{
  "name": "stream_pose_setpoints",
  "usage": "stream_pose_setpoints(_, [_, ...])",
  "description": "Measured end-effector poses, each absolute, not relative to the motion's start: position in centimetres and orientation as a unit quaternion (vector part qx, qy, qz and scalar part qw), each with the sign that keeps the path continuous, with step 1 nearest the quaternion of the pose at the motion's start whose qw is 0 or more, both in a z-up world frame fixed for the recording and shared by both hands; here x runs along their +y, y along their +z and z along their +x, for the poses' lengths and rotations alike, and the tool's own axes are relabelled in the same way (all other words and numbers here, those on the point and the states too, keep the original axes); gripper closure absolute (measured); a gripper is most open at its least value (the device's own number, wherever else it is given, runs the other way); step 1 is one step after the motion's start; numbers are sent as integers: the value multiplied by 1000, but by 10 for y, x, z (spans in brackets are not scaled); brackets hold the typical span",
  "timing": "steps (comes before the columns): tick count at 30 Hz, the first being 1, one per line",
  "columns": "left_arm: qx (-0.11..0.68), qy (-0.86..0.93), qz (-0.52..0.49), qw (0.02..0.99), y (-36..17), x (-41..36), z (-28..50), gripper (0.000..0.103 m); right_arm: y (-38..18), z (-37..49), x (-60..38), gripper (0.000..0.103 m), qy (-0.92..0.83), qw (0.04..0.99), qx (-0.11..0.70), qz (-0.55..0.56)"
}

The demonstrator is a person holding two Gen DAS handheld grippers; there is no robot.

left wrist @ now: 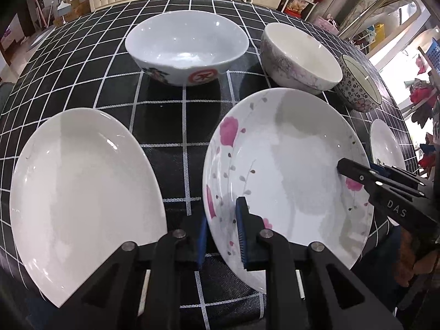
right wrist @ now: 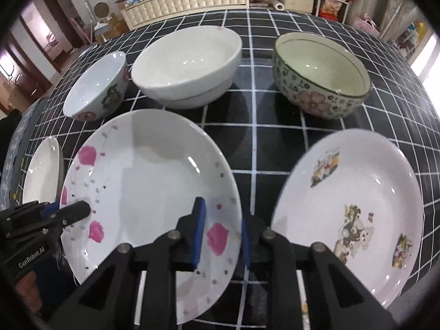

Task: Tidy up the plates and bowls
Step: 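Lift the pink-flower plate with the right gripper over the plain white plate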

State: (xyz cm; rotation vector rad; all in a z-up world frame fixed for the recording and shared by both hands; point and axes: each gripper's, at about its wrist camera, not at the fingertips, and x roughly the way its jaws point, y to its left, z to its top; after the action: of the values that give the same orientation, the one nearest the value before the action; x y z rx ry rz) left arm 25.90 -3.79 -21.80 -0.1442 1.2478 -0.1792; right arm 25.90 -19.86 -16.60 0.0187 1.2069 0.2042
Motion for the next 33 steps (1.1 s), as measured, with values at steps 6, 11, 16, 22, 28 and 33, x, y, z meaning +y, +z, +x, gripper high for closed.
stream_pose_setpoints(6, [580,-78,-57,809,-214,-41,255,88,-162,252,-198,79,70,825,561,-2])
stream_pose_setpoints(11, [566,-76,-56,819,-205,-40,247,90,-155,247,-196,81,75,826,559,18])
stream_pose_setpoints(16, [556,-77,-59,826,-193,-37,240,90,-140,241,-194,82,77,834,546,16])
stream_pose_setpoints(22, [540,-70,-64,836,-172,-24,231,90,-123,236,-188,82,89,842,532,13])
stream_pose_setpoints(28, [527,-53,-70,845,-156,-1,219,90,-109,236,-166,82,109,845,524,4])
stream_pose_setpoints(33, [524,-32,-83,847,-149,27,209,90,-106,235,-133,82,132,840,525,-6])
